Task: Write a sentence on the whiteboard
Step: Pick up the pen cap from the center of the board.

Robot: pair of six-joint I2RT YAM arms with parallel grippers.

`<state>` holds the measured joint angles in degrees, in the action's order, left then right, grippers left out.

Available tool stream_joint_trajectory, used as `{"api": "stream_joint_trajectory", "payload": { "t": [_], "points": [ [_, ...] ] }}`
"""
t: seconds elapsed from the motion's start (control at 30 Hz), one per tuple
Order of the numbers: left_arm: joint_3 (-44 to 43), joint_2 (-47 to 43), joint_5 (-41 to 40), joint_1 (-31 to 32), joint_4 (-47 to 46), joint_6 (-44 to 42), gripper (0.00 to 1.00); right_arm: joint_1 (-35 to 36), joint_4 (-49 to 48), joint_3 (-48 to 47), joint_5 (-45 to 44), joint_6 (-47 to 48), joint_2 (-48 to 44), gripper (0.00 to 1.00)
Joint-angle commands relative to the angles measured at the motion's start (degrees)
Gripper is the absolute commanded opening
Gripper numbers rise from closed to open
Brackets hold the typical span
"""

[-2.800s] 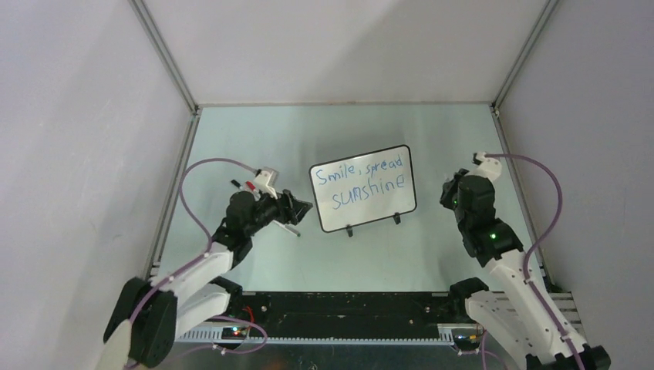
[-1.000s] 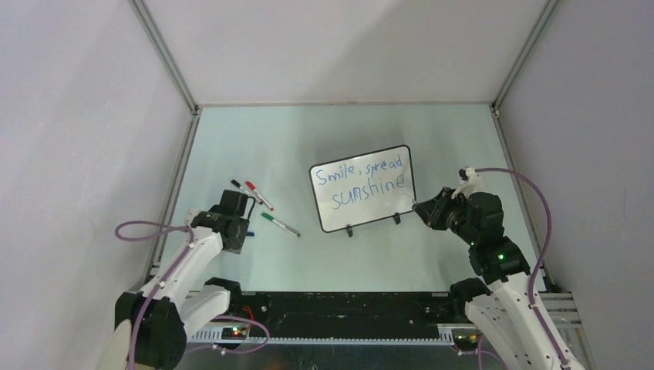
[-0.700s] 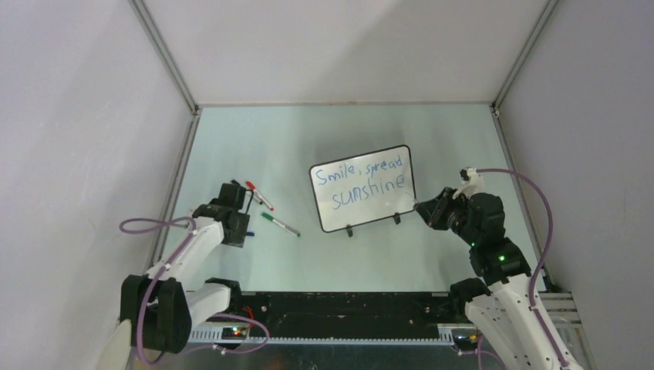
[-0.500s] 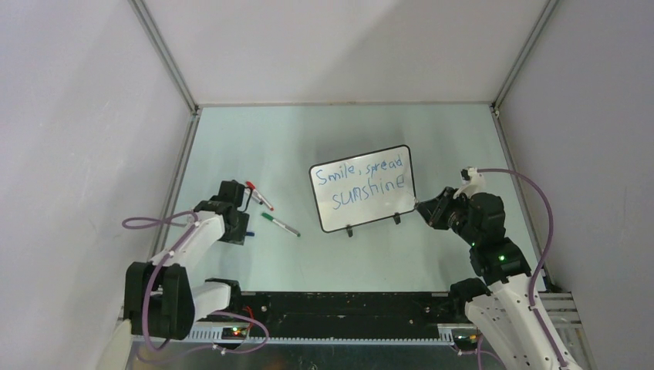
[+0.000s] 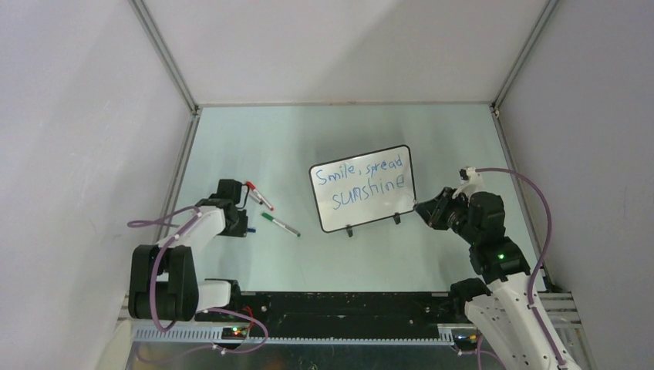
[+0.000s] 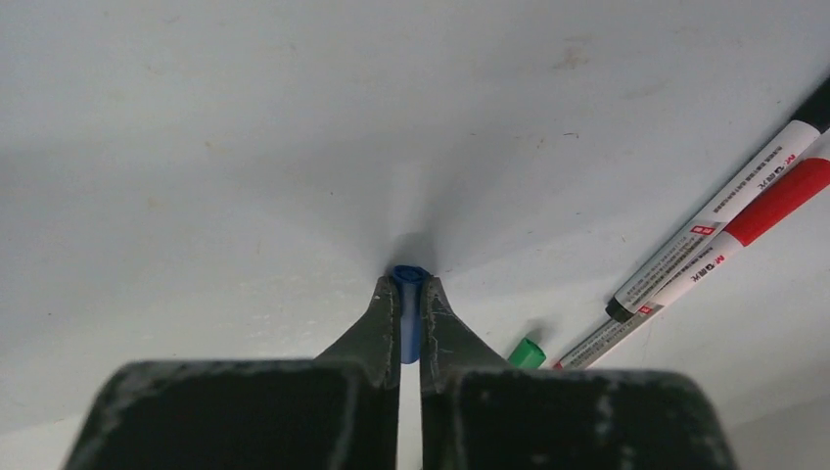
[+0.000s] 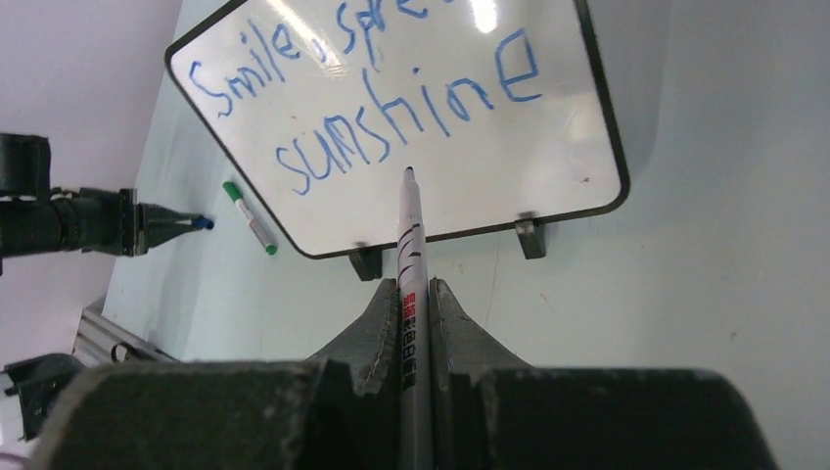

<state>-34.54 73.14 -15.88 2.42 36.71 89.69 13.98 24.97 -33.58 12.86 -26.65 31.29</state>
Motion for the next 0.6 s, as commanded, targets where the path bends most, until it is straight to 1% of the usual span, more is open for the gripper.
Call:
{"api": "stream_joint_trajectory", "payload": {
  "t": [0.0, 0.03, 0.07, 0.1, 0.13, 0.17, 0.2, 0.23, 0.27, 0.3, 0.33, 0.37, 0.4, 0.47, 0.57],
  "points": [
    [2.68, -3.25, -0.05, -0.65, 2.05, 1.28, 0.0, -0.17, -3.36, -0.14, 9.15, 2.54, 0.84, 0.0],
    [3.1, -7.35, -0.17, -0.7, 2.45, 1.15, 0.0, 0.09, -4.32, -0.16, 12.11, 2.52, 1.17, 0.0],
    [4.03, -9.49, 0.0, -0.72, 2.94, 0.63, 0.0, 0.31, -4.85, -0.16, 13.47, 2.46, 2.07, 0.0],
    [4.61, -13.97, 0.56, -0.74, 2.54, 0.25, 0.0, 1.33, -6.08, -0.17, 15.58, 2.15, 2.62, 0.0],
    [5.95, -16.0, 3.04, -0.7, 1.72, -1.16, 0.0, 2.33, -6.73, -0.17, 16.04, 1.54, 3.8, 0.0],
    [6.71, -20.01, 4.85, -0.69, -1.0, -2.34, 0.0, 5.13, -8.48, -0.17, 15.52, 1.22, 5.15, 0.0],
    [8.16, -21.62, 9.19, -0.72, -2.24, -2.64, 0.0, 7.22, -9.43, -0.17, 14.6, 0.7, 5.83, 0.0],
    [8.74, -24.73, 11.3, -0.74, -4.21, -3.04, 0.0, 12.11, -11.7, -0.17, 11.36, 0.45, 7.02, 0.0],
    [9.53, -26.13, 15.04, -0.68, -4.81, -3.21, 0.0, 17.13, -14.29, -0.17, 7.08, -0.11, 7.55, 0.0],
    [9.64, -28.59, 16.74, -0.67, -4.78, -3.08, 0.0, 19.81, -15.41, -0.17, 4.97, -0.4, 8.33, 0.0],
    [9.51, -29.64, 19.08, -0.59, -4.49, -2.96, 0.0, 24.7, -18.21, -0.17, 0.61, -0.78, 8.69, 0.0],
    [9.42, -31.77, 20.03, -0.58, -3.89, -2.9, 0.0, 26.9, -19.79, -0.17, -1.56, -0.91, 9.56, 0.0],
    [9.17, -32.86, 21.73, -0.51, -3.78, -2.88, 0.0, 30.8, -22.69, -0.17, -4.96, -0.96, 10.05, 0.0],
    [8.89, -36.17, 23.76, -0.42, -3.23, -2.58, 0.0, 35.47, -28.09, -0.25, -9.08, -0.62, 12.08, 0.0],
    [8.58, -41.87, 25.28, -0.19, -2.74, -2.13, 0.0, 40.3, -31.93, -2.1, -13.69, -0.28, 17.48, 0.0]
  ]
}}
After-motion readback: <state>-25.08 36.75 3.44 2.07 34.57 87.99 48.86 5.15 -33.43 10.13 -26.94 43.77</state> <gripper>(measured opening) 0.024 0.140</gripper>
